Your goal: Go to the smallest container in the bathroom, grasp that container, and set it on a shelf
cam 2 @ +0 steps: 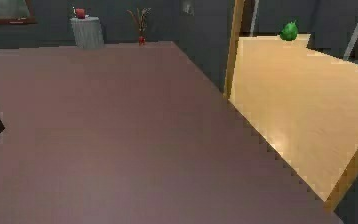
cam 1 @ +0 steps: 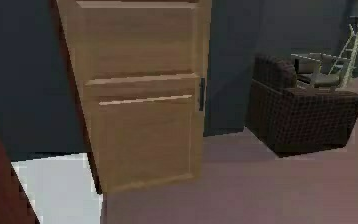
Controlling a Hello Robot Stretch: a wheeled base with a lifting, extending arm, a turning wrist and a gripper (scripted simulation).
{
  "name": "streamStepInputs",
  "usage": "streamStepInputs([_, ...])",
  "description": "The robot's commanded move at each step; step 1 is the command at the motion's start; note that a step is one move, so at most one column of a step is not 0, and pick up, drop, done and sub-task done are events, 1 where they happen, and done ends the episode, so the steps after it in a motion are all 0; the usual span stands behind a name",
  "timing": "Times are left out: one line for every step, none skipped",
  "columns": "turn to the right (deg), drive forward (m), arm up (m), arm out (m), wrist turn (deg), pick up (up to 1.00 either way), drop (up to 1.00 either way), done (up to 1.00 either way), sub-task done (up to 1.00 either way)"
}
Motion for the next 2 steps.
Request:
streamStepInputs([45.0,0.00,0.00,0.00,0.0,0.00,0.00,0.00,0.00])
streamStepInputs([30.0,0.00,0.00,0.00,0.0,0.00,0.00,0.00,0.00])
